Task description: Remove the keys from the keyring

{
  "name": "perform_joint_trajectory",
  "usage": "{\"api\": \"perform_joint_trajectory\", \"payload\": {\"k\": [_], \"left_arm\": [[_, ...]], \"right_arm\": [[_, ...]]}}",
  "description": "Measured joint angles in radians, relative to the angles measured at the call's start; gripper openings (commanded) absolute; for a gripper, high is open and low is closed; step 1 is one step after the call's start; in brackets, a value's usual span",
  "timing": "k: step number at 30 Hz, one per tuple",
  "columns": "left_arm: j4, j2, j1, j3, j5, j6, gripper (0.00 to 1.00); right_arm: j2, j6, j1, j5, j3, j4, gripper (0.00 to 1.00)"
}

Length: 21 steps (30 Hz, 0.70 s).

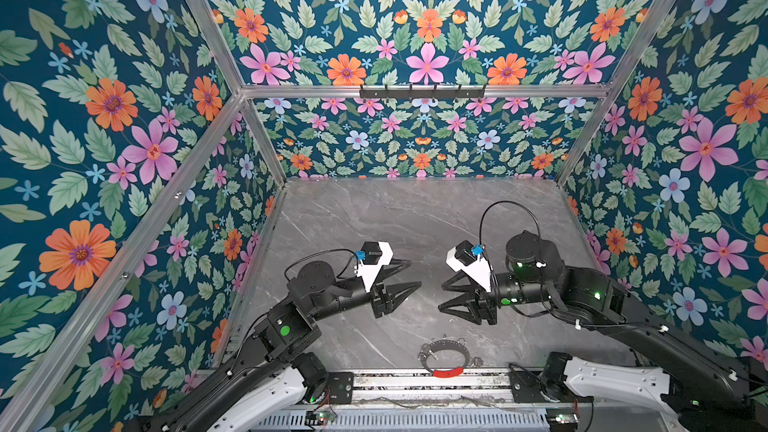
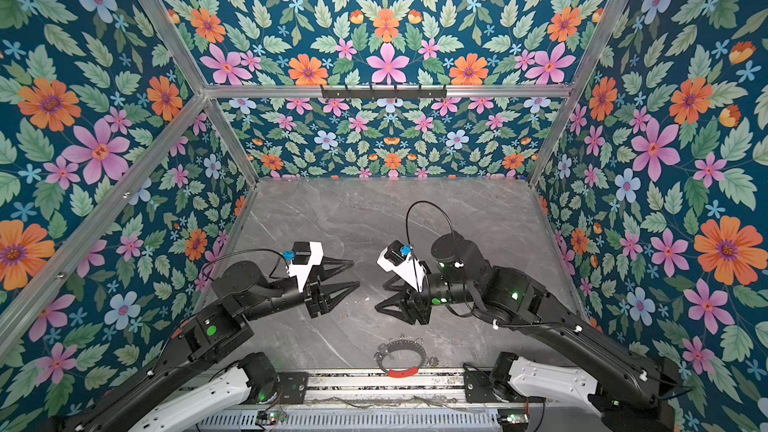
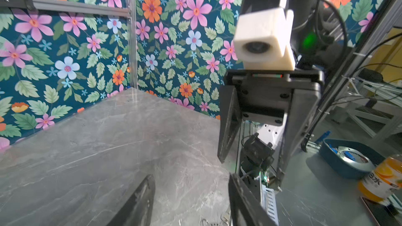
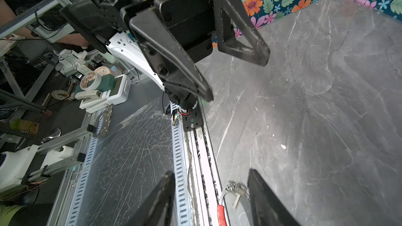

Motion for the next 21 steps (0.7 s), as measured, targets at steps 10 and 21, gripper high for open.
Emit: {"api": "perform_joint_trajectory", "payload": {"k": [10,21], "left_arm": [[0.098,-0.061,0.0,-0.051,-0.07,-0.023,0.65],[0.154,-0.124,0.0,-0.101,-0.078,-0.048,0.58]], "right_arm": [[-0.075,0.079,-0.018,-0.084,-0.091,0.158,0.26],[-0.072,0.504,-0.233,-0.494,-0.324,0.723,0.0]]}}
